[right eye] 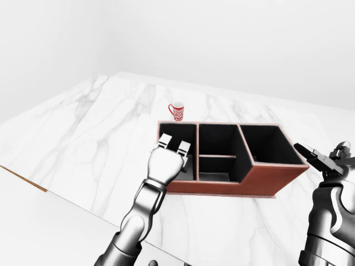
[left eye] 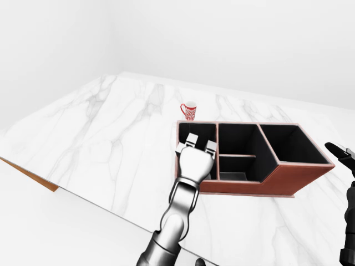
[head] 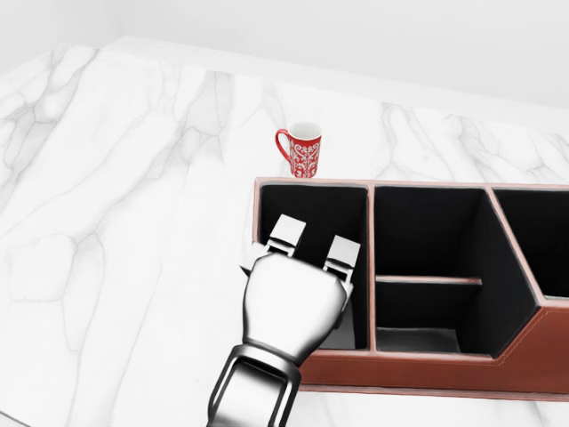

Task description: Pick up the book and place it in the left compartment of the caddy.

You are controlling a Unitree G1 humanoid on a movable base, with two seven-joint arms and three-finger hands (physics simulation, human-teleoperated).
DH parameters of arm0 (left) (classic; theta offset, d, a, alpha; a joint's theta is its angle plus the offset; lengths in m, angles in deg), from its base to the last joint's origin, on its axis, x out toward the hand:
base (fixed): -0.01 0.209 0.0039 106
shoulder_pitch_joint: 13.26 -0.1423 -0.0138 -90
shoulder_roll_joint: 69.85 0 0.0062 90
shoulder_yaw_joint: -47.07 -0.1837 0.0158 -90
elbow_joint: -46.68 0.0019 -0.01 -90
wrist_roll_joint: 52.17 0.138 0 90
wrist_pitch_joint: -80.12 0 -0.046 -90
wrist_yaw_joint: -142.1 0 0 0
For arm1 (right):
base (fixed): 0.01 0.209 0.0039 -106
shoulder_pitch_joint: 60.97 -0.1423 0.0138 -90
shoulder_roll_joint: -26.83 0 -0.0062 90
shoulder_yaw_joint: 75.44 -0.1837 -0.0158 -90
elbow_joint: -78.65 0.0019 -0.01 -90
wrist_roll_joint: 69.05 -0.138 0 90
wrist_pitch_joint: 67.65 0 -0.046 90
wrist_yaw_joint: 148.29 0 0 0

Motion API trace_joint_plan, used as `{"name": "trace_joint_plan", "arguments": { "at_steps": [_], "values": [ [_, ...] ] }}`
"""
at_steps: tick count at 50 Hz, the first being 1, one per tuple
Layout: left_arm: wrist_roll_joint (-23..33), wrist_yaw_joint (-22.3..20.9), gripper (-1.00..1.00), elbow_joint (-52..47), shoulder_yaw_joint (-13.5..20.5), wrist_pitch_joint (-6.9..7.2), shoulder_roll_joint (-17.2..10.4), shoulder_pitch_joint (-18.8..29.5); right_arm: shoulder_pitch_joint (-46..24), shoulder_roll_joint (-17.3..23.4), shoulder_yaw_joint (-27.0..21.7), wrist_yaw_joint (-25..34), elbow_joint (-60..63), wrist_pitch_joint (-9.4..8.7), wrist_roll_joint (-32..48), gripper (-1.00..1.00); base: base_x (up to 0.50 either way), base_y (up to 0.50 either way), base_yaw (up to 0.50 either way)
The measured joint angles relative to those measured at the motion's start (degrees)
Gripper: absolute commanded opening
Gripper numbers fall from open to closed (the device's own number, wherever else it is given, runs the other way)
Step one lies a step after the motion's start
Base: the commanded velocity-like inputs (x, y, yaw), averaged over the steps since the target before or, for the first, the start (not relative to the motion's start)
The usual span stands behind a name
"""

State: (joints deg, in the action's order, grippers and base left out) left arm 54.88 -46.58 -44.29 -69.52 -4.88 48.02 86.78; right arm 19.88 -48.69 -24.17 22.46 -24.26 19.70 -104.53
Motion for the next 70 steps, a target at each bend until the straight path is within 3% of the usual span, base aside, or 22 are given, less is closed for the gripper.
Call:
{"name": "trace_joint_plan", "arguments": {
  "at_steps": [44, 70],
  "values": [
    [-4.78, 9.43, -1.00, 17.22, 5.08, 0.00, -0.23, 9.36, 0.02, 0.01, -0.01, 0.01, 0.05, -0.16, 0.14, 1.00, 0.00, 0.00, 0.00],
    [-6.65, 17.81, -1.00, 32.30, 7.26, 0.00, -0.65, 15.45, -0.69, 0.11, 0.97, 0.24, -2.32, 2.35, -0.31, 1.00, 0.00, 0.00, 0.00]
  ]
}}
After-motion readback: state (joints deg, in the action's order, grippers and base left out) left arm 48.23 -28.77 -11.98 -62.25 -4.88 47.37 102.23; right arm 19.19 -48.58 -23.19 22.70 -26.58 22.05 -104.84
